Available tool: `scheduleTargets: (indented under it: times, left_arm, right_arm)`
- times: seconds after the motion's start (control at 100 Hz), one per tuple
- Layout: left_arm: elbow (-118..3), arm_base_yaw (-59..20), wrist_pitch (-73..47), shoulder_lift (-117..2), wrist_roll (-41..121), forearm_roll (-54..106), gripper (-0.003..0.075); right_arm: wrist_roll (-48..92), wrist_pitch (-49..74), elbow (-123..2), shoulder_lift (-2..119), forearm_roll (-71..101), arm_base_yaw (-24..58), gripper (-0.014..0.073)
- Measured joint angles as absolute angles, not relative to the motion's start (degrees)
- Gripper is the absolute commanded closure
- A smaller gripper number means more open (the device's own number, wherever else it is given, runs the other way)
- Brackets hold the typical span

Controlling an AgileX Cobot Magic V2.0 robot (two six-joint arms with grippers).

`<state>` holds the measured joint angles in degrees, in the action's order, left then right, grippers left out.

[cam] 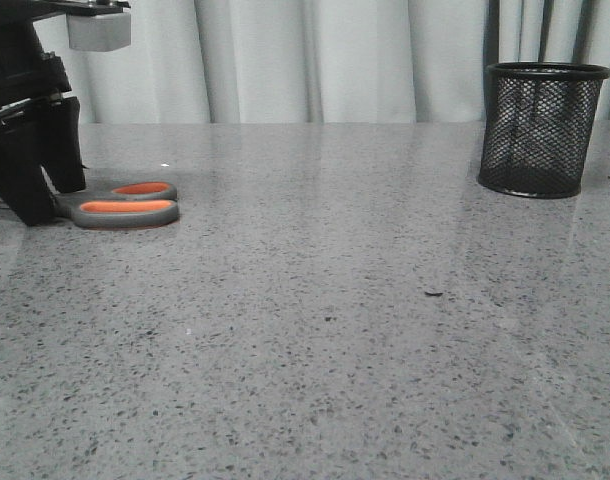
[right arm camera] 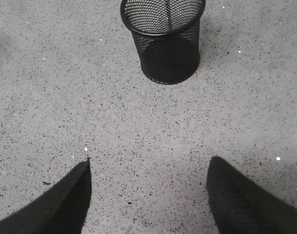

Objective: Put scissors into bucket

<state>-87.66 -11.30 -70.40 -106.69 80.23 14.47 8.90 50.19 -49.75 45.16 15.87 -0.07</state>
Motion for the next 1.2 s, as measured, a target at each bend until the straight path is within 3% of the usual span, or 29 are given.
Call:
scheduleTargets:
  times: [0.45,0.59,0.82,1.2]
  left_arm:
    - [-88.6,-11.3,-71.6,-108.1,82.7,16.7,0.0306]
    - [-88.7,-11.3,-72.2,-108.1,82.8,16.9,0.0433]
    - [-88.7,-11.3,-71.8,-108.3,81.4,18.2,0.0736]
    - [-87.7,-11.4,-70.4,-105.6,76.2,15.3,0.0741]
  right_arm:
    - [8.9,51.1,-49.8,45.2,15.9,-0.1,0.0141]
    - [8.9,51.2,-49.8,45.2,15.9,-0.1,0.0141]
    - [8.9,51.2,-49.8,45.2,15.9,-0.1,0.0141]
    - [9.0,51.2,-49.8,45.2,16.7,-0.1,0.0141]
